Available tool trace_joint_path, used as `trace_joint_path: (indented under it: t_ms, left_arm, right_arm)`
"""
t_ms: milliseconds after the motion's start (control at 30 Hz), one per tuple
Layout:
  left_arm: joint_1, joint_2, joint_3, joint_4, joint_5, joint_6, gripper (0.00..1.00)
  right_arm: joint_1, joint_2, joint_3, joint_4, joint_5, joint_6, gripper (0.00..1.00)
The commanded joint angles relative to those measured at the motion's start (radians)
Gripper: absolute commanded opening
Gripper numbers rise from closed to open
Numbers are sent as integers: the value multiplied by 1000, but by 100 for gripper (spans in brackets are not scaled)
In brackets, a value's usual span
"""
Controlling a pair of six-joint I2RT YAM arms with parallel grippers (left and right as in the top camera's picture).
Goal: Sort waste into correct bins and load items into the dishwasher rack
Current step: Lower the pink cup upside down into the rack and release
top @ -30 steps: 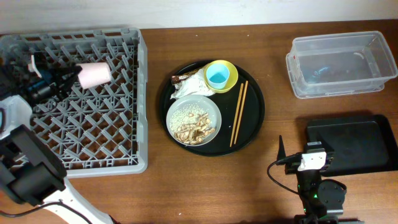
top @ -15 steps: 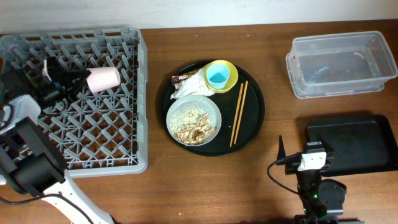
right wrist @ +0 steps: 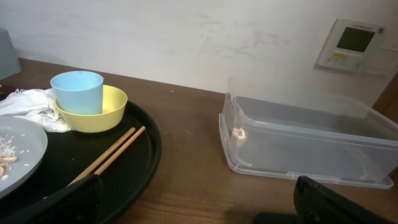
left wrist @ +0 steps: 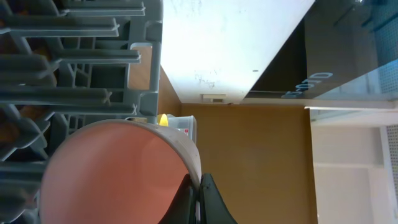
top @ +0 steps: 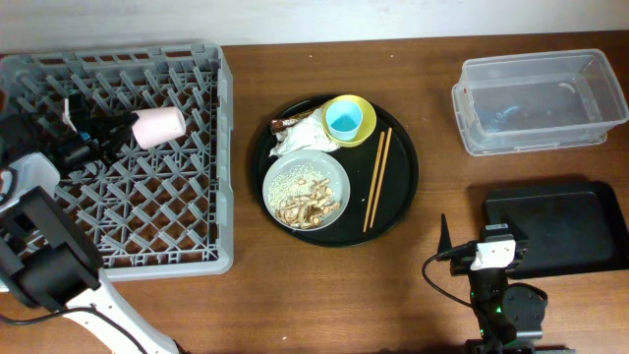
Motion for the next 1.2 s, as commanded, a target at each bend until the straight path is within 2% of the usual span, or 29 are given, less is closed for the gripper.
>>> trace_joint_path:
  t_ms: [0,167,367,567,800,1033,1067,1100,1167]
  left_arm:
    - [2,22,-9,-55,-167,55,1]
    - [0,-62,-9,-204,-469,152,1]
    - [-17,-147,-9,-236,-665,167,1]
    - [-53,-153,-9,-256,-894,178,1]
    - [-59,-153,5,-240,-950,178,1]
    - [-58,-243,100,-367,-1115,178,1]
    - [-58,-274,100,-373,-1132,178,2]
    - [-58,-299,100,-379,-1144,178,9]
    - [-58,-352,100,-391,-1149,178,17]
  right_arm:
    - [5,-4,-9,-1,12,-6,98]
    - [5,-4,-9,-1,12,-6,98]
    - [5,-4,-9,-1,12,-6,98]
    - [5,-4,-9,-1,12,-6,98]
    - [5,-4,-9,-1,12,-6,98]
    - [5,-4,-9,-1,12,-6,98]
    - [5,-4,-9,-1,12,-6,99]
    - [5,-4,-9,-1,12,-6,99]
    - [5,-4,-9,-1,12,-6,98]
